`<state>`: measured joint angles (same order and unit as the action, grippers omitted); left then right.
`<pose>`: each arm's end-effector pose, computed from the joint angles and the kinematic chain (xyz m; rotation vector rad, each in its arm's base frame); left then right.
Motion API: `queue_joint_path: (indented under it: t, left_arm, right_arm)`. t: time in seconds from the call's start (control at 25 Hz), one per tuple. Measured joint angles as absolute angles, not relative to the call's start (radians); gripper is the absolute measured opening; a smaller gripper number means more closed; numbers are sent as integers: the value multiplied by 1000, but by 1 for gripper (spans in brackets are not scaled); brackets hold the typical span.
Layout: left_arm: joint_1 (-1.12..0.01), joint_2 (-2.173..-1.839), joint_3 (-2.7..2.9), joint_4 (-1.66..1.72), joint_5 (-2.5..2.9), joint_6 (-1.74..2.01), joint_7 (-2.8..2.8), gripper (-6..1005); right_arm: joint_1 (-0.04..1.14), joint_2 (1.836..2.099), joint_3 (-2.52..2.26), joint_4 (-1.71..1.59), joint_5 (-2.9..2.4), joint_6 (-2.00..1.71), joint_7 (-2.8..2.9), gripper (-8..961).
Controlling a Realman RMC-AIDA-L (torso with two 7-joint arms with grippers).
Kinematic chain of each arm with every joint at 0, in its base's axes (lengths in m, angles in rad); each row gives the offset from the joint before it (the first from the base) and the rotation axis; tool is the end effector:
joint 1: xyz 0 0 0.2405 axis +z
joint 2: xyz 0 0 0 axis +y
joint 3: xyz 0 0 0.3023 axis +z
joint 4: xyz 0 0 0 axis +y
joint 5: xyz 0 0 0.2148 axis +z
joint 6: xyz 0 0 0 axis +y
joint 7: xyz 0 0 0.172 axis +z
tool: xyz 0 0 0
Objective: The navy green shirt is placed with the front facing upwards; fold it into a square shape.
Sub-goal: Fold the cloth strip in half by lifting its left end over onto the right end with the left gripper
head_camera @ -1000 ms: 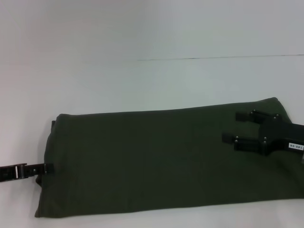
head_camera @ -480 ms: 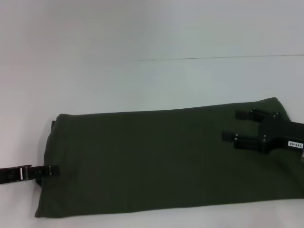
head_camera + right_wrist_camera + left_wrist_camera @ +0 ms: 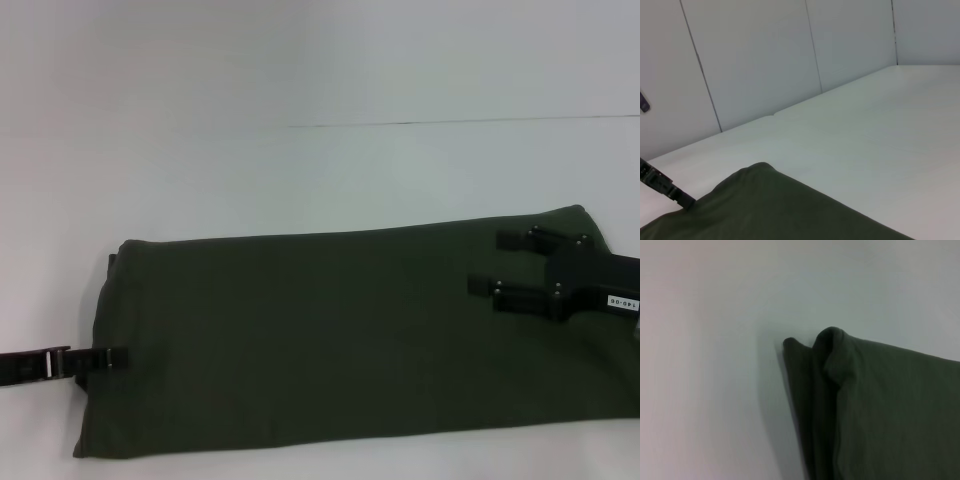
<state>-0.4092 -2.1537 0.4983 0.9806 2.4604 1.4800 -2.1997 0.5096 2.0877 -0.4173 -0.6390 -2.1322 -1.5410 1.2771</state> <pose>-0.3804 0.3294 -0.0143 -2.1342 -1.6788 -0.3162 0.3258 0.3613 -0.0285 -2.5468 0.6593 0.6776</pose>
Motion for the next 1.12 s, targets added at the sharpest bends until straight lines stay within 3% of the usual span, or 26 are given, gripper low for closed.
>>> queue_joint_path:
  t: [1.12]
  left_arm:
    - [-451, -2128, 484, 926, 2461, 1512, -2200, 750]
  right_arm:
    - [511, 2088, -416, -636, -2131, -1527, 1281, 899]
